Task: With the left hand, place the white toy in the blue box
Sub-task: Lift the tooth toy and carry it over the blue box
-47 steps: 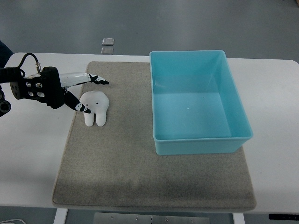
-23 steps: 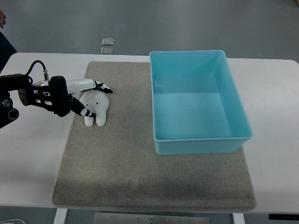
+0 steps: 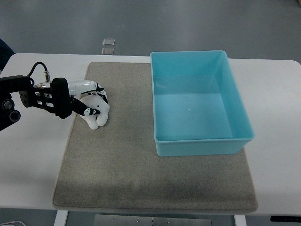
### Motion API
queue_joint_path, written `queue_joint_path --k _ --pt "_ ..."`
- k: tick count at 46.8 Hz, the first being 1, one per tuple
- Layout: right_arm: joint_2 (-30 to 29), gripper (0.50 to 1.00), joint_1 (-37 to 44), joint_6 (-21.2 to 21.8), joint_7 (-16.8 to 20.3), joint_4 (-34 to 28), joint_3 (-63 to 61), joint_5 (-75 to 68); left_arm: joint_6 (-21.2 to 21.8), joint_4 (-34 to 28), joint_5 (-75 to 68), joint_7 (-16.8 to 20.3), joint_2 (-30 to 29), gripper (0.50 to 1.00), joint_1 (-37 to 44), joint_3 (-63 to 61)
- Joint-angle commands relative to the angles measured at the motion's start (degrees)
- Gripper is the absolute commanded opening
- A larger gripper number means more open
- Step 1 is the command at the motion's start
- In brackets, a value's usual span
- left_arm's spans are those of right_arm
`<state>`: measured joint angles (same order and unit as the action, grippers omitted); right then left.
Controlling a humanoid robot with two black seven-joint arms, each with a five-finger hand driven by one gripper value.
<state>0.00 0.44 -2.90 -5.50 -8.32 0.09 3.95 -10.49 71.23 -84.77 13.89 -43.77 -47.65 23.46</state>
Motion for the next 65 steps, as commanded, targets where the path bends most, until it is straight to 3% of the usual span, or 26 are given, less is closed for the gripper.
queue_joint_path --k 1,22,46,60,65 --pt "0.0 0.936 0.0 0.0 0.0 0.0 0.0 0.0 0.0 0.0 0.0 -0.1 -0.1 0.5 -0.5 0.3" --pt "0.0 0.936 0.0 0.0 0.1 0.0 0.0 0.0 -0.1 0.4 1.3 -0.1 0.3 0.5 -9.9 7.6" --pt "0.0 0.936 0.0 0.0 0.0 0.1 0.0 0.0 -0.1 -0.7 0.0 -1.7 25.5 0.5 -13.1 5.0" --pt "0.0 0.936 0.0 0.0 0.1 0.0 0.0 0.0 -0.1 -4.6 0.0 -2.5 28.3 0.5 -13.3 -3.0" --pt "0.0 0.936 0.0 0.0 0.1 0.0 0.0 0.0 -0.1 -4.9 0.1 -3.4 28.3 0.848 -12.9 -3.1"
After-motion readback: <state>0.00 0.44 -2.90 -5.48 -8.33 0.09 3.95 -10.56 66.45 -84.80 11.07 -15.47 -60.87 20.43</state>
